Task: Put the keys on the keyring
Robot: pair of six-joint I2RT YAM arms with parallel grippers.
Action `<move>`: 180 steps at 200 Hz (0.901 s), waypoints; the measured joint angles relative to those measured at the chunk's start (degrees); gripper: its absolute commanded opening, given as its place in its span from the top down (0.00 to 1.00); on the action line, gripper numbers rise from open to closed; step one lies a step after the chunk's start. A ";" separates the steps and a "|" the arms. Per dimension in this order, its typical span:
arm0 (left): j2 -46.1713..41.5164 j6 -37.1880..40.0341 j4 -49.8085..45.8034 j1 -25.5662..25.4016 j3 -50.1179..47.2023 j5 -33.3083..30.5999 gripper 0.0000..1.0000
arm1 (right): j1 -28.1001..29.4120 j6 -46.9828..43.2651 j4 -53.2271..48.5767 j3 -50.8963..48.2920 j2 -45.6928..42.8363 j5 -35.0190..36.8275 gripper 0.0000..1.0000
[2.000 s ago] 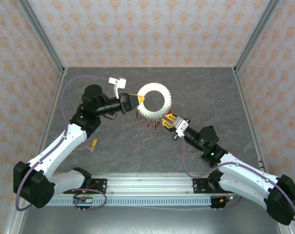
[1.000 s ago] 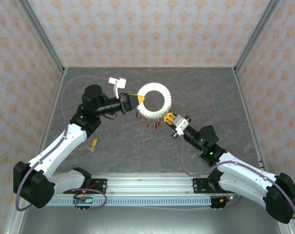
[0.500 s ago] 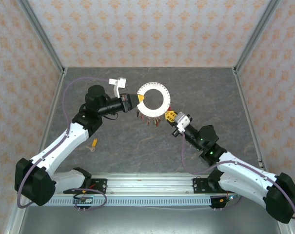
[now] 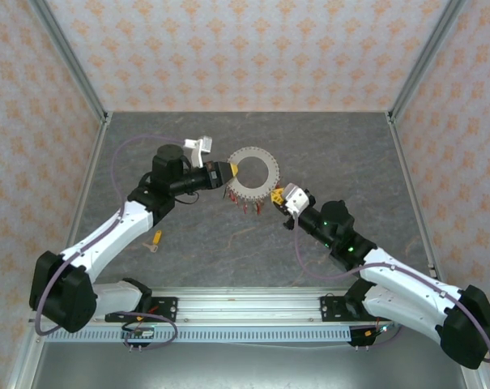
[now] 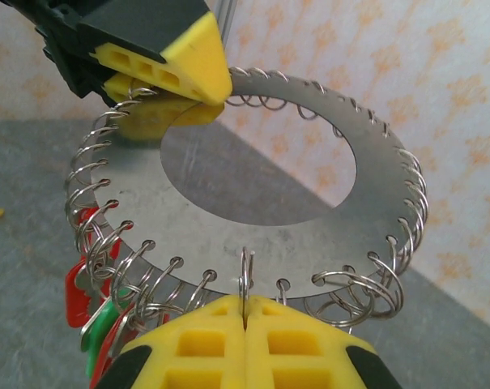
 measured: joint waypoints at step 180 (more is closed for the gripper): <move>6.23 -4.22 3.41 -3.41 -14.05 -10.47 0.34 | -7.26 3.52 -21.40 10.45 13.62 -11.23 1.00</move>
